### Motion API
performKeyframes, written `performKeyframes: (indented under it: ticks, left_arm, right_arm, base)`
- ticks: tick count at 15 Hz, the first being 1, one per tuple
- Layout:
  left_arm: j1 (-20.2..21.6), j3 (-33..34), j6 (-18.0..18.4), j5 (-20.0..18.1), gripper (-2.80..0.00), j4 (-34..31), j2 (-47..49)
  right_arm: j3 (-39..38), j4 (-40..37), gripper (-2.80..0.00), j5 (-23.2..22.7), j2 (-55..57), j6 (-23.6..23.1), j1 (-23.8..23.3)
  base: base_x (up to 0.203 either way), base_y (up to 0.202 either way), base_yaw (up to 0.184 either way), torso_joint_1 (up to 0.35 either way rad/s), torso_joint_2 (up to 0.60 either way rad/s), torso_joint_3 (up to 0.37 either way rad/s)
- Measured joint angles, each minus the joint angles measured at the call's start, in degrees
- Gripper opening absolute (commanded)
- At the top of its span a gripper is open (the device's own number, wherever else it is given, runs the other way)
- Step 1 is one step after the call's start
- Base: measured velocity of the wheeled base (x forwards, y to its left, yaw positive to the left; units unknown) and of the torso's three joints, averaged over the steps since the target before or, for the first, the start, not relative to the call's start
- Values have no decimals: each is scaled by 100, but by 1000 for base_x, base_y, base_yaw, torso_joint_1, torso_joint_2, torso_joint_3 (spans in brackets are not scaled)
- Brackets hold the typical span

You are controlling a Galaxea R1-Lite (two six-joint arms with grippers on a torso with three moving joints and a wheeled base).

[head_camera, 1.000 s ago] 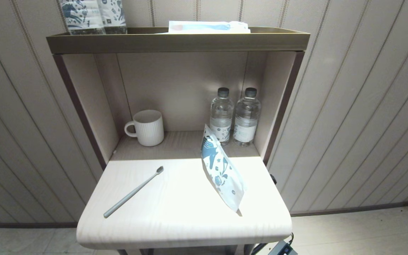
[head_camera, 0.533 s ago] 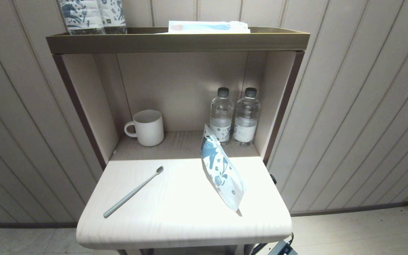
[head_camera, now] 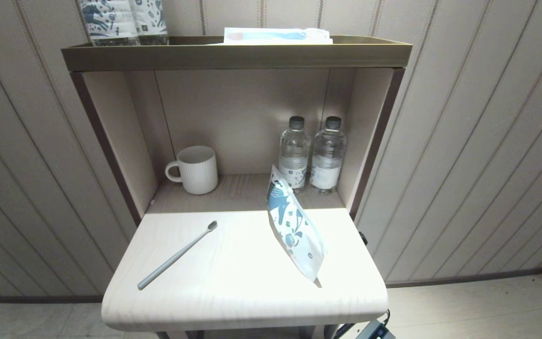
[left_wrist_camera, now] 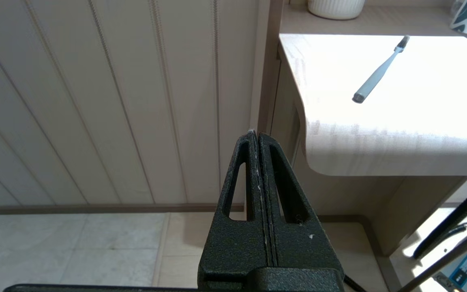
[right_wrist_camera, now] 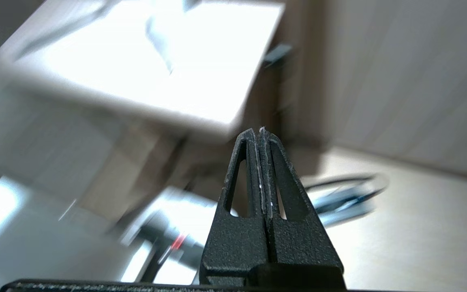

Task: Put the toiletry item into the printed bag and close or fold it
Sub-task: Pick up the storage bag

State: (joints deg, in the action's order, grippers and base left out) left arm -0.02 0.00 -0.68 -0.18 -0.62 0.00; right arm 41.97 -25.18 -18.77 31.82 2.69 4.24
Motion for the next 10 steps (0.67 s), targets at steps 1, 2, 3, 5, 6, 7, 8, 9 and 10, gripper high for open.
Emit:
performKeyframes:
  ticks: [1,2,3,5,6,7,8,9,10]
  left_arm:
    - [0,0,0,0,-280,0,0]
    - [0,0,0,2,-280,0,2]
    - [0,0,2,0,-280,0,0]
    - [0,0,1,0,-280,3,1]
    - [0,0,0,2,-280,0,0]
    - [-2,0,0,2,-280,3,0]
    - [-2,0,2,2,-280,3,2]
    - [-2,0,2,0,-280,2,0]
    - [-2,0,2,0,-280,3,0]
  right_arm:
    - [164,-405,-280,-383,401,-50,416]
    - [288,-774,-280,-684,751,-67,933]
    - [367,-1041,-280,-855,1063,-55,1465]
    - [454,-1267,0,-916,1776,-1,2303]
    - [459,-1192,0,-863,2090,19,2536]
    - [419,-917,0,-709,2358,39,2712]
    - [334,-533,-280,-473,2575,65,2865]
    - [213,-93,-280,-163,2757,85,3046]
    - [45,379,-280,242,2951,97,3300]
  base:
    - [0,0,0,0,0,0]
    - [0,0,0,0,0,0]
    - [0,0,0,0,0,0]
    - [0,0,0,0,0,0]
    - [0,0,0,0,0,0]
    - [0,0,0,0,0,0]
    - [0,0,0,0,0,0]
    - [0,0,0,0,0,0]
    - [0,0,0,0,0,0]
